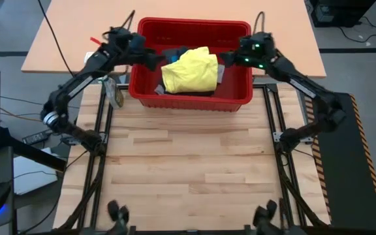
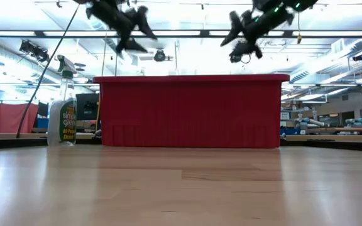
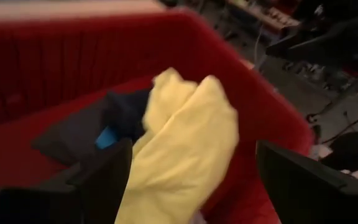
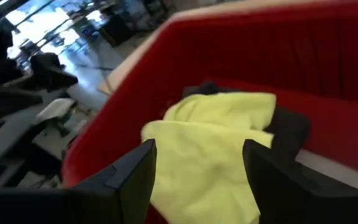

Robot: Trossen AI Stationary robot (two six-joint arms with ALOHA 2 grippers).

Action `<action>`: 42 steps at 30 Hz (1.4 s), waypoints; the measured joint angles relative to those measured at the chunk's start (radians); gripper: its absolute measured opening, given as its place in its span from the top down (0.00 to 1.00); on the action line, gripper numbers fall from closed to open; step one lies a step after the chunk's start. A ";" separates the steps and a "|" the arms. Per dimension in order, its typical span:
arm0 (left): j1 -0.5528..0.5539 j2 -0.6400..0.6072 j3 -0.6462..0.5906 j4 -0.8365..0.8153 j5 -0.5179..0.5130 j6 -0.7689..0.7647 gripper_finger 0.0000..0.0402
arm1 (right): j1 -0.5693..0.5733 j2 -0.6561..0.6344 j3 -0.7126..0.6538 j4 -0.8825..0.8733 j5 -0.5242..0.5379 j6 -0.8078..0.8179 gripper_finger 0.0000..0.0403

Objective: Fold laundry
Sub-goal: Return to Home Position

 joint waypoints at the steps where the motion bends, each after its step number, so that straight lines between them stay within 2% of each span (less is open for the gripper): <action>1: -0.014 -0.029 0.000 -0.007 -0.008 0.000 0.16 | 0.005 -0.026 0.000 -0.013 -0.018 -0.024 0.40; 7: -0.192 -0.146 0.000 -0.018 -0.042 0.008 0.16 | 0.084 -0.152 0.000 -0.084 -0.150 -0.239 0.47; 10: -0.330 -0.150 -0.001 -0.012 -0.147 0.011 0.16 | 0.159 -0.195 0.000 -0.115 -0.184 -0.316 0.59; 13: -0.481 -0.144 -0.003 0.007 -0.286 0.021 0.16 | 0.246 -0.233 0.000 -0.176 -0.203 -0.339 0.76; 16: -0.638 -0.113 -0.002 0.044 -0.437 0.028 0.16 | 0.348 -0.263 0.000 -0.246 -0.177 -0.338 0.94; 18: -0.730 -0.102 -0.027 0.074 -0.530 0.037 0.18 | 0.429 -0.281 -0.001 -0.267 -0.134 -0.346 0.98; 20: -0.793 -0.114 -0.098 0.174 -0.571 0.042 0.21 | 0.514 -0.299 -0.001 -0.268 -0.053 -0.348 0.97; 24: -0.842 -0.210 -0.323 0.328 -0.585 -0.043 0.30 | 0.658 -0.336 -0.001 -0.276 0.089 -0.370 0.99; 27: -0.852 -0.329 -0.491 0.367 -0.585 -0.096 0.37 | 0.741 -0.373 -0.032 -0.251 0.190 -0.373 0.99; 32: -0.852 -0.560 -0.665 0.369 -0.560 -0.097 0.48 | 0.820 -0.472 -0.213 -0.089 0.340 -0.331 0.99; 35: -0.853 -0.651 -0.745 0.344 -0.461 -0.018 0.53 | 0.832 -0.537 -0.349 0.045 0.407 -0.305 0.99; 38: -0.853 -0.680 -0.807 0.370 -0.425 -0.091 0.54 | 0.829 -0.570 -0.467 0.048 0.413 -0.343 0.98; 42: -0.865 -0.675 -0.845 0.437 -0.430 -0.130 0.56 | 0.827 -0.592 -0.575 0.048 0.306 -0.314 0.96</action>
